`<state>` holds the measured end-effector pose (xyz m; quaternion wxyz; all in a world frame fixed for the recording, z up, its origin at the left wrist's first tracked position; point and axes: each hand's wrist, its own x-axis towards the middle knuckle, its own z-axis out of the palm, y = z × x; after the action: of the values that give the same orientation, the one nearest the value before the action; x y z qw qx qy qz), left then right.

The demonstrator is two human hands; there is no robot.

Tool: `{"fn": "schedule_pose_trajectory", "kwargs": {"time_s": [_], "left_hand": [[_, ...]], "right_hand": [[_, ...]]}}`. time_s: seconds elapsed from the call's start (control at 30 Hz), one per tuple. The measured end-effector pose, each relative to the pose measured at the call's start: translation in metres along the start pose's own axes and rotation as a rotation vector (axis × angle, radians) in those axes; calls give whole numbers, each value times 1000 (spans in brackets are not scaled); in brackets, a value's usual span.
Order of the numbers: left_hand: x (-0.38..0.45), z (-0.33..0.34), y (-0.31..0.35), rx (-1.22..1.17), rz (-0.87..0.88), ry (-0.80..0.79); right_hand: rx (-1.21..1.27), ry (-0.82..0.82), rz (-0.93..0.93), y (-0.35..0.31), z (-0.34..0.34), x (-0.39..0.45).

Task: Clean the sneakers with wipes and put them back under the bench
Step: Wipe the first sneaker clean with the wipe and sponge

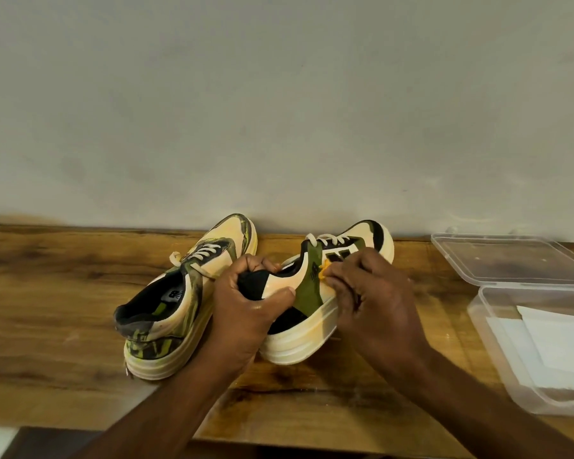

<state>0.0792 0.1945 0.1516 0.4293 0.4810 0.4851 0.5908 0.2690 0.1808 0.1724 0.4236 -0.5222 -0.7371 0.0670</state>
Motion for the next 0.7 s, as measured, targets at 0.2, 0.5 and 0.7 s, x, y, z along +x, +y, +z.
{"fn": "schedule_pose_trajectory", "kwargs": {"time_s": [0.2, 0.5, 0.7], "left_hand": [[1, -2, -3, -9, 32, 20], [1, 2, 1, -106, -61, 52], [-2, 7, 6, -44, -36, 49]], "right_hand": [[61, -94, -165, -23, 10, -26], [45, 192, 338, 56, -9, 9], [71, 180, 274, 39, -10, 10]]}}
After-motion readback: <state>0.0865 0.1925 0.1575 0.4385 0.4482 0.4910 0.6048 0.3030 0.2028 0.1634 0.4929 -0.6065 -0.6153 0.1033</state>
